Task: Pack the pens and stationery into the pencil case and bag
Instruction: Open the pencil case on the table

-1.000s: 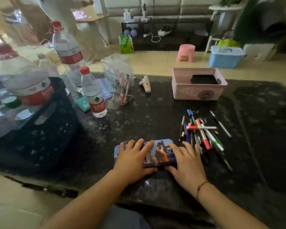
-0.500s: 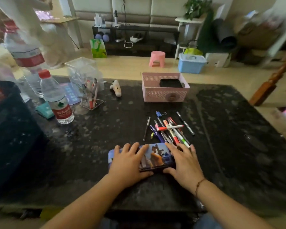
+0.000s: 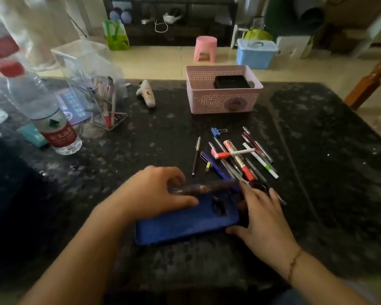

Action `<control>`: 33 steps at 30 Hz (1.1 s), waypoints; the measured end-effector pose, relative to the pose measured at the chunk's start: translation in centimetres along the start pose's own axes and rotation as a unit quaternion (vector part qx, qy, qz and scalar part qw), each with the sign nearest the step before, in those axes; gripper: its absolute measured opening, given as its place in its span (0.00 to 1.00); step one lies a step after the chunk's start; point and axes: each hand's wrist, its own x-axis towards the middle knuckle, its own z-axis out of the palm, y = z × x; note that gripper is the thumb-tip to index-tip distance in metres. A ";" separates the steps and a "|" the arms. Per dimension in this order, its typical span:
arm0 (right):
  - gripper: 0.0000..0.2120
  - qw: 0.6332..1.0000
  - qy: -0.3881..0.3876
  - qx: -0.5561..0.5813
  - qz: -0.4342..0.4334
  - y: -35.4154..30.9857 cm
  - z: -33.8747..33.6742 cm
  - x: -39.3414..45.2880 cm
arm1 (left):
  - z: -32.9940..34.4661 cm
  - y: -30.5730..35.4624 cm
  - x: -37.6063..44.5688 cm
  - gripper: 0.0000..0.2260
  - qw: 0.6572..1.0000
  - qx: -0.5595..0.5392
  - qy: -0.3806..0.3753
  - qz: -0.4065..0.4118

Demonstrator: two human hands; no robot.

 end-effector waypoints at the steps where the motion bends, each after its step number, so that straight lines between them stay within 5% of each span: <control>1: 0.45 1.000 0.006 0.011 0.004 0.3 0.2 0.2 | -0.4 -0.4 0.3 0.25 0.999 0.002 0.046 -0.011; 5: 0.36 0.998 -0.036 -0.036 -0.030 0.3 -0.2 0.3 | -0.5 -2.3 1.8 0.09 0.958 0.035 0.282 -0.028; 7: 0.30 0.991 -0.053 -0.107 -0.054 0.3 -0.5 0.2 | 0.5 -3.9 2.8 0.10 0.951 -0.016 0.306 -0.036; 11: 0.29 0.968 -0.033 -0.184 -0.168 -1.7 -0.9 0.9 | 2.6 -6.4 4.2 0.16 0.952 -0.064 0.298 -0.005; 14: 0.35 0.944 -0.116 -0.143 -0.273 -4.7 -0.4 3.1 | 2.8 -6.7 4.5 0.17 0.953 -0.092 0.290 -0.003; 22: 0.49 0.926 -0.162 -0.137 -0.313 -6.9 0.4 4.8 | 1.5 -7.1 3.6 0.17 0.964 -0.149 0.217 -0.024; 30: 0.29 0.911 -0.232 -0.166 -0.296 -8.7 1.1 2.3 | 1.1 -7.5 2.3 0.10 0.996 -0.081 0.045 0.006; 33: 0.29 0.913 -0.241 -0.169 -0.283 -9.1 1.0 2.1 | 1.2 -7.4 2.5 0.05 0.998 -0.052 0.017 0.010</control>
